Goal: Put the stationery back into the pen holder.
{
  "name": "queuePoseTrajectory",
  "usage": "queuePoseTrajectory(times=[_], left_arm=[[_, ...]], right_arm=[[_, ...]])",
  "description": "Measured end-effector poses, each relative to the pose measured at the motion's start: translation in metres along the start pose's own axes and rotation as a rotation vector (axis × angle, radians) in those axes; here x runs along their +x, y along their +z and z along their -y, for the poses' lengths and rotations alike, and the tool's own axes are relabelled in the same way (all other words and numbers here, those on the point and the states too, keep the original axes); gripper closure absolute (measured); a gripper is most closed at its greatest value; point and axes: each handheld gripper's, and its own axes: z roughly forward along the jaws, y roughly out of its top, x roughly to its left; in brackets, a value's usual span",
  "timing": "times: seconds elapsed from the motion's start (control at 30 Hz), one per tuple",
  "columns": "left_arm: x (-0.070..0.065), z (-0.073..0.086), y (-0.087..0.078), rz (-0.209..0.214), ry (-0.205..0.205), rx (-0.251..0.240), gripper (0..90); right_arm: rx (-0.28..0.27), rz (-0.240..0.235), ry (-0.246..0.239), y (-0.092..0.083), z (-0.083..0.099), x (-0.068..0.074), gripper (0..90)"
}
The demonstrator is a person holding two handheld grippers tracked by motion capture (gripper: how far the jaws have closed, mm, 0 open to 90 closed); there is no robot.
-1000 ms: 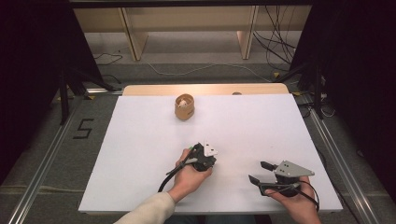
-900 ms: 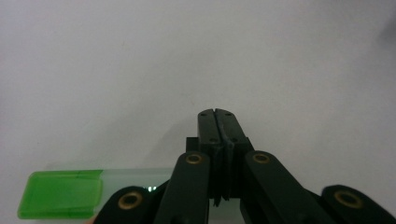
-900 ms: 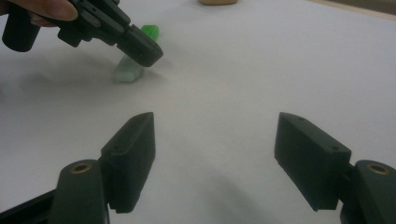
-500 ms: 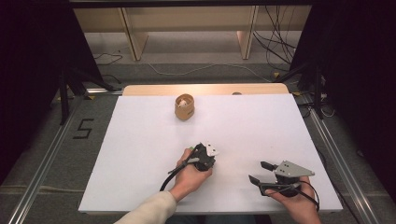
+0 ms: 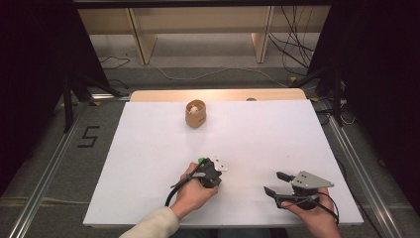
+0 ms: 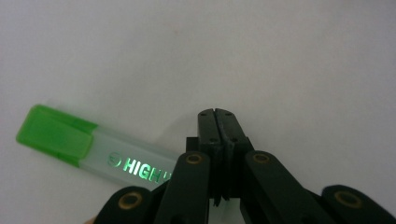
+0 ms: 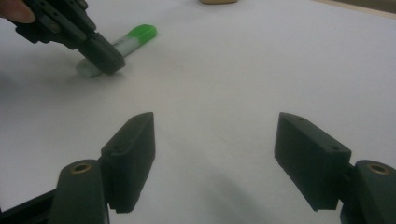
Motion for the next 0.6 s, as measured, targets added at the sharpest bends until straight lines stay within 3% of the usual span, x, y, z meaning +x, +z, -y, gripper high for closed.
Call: queuePoseTrajectory(times=[0.33, 0.6], left_arm=[[0.016, 0.029, -0.02, -0.005, -0.052, 0.053, 89.8], [0.02, 0.033, -0.023, -0.015, -0.056, 0.069, 89.8]], right_arm=[[0.0, 0.0, 0.002, 0.0, 0.0, 0.0, 29.8], [0.0, 0.001, 0.003, 0.0, 0.0, 0.0, 29.8]])
